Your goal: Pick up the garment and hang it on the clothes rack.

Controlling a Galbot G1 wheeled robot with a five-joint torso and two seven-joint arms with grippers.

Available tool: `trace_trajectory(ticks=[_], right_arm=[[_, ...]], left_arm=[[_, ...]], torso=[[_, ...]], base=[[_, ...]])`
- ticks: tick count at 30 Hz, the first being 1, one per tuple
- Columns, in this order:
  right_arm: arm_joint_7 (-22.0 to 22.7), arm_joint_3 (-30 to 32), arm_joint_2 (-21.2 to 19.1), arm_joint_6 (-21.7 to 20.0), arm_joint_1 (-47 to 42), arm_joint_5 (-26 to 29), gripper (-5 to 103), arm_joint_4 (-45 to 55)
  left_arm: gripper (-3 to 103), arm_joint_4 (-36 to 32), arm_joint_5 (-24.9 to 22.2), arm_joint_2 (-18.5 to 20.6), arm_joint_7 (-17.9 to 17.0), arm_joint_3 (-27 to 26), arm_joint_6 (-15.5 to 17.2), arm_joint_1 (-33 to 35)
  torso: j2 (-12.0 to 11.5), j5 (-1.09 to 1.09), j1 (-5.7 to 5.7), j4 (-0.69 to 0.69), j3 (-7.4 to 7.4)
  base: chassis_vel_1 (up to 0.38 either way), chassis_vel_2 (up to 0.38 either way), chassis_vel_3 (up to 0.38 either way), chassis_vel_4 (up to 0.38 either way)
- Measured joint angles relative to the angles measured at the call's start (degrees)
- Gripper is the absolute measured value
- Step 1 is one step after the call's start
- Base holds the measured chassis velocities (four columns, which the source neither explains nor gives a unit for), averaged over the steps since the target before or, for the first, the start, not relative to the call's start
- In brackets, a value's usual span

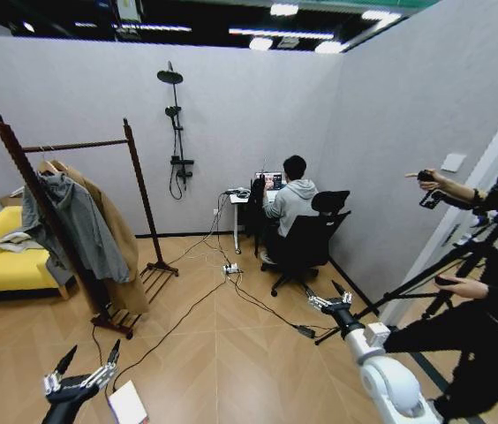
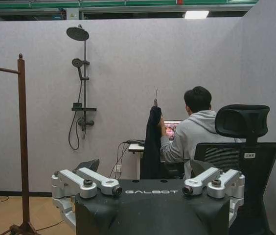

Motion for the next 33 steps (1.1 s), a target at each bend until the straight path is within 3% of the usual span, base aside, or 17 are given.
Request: trace_trajectory(ticks=[15, 33], right_arm=[[-1.68, 0.04, 0.14, 0.48, -0.38, -0.22, 100, -0.84], [-2.13, 0.24, 0.38, 0.59, -0.79, -0.36, 100, -0.89]], left_arm=[[100, 0.00, 0.00, 0.00, 0.00, 0.00, 0.00, 0.00], [100, 0.00, 0.01, 0.00, 0.00, 0.00, 0.00, 0.00]], torso=[[0.00, 0.01, -0.02, 0.01, 0.00], [0.00, 0.02, 0.01, 0.00, 0.00]], base=[[-0.066, 0.059, 0.062, -0.059], [-0.272, 0.272, 0.271, -0.260]])
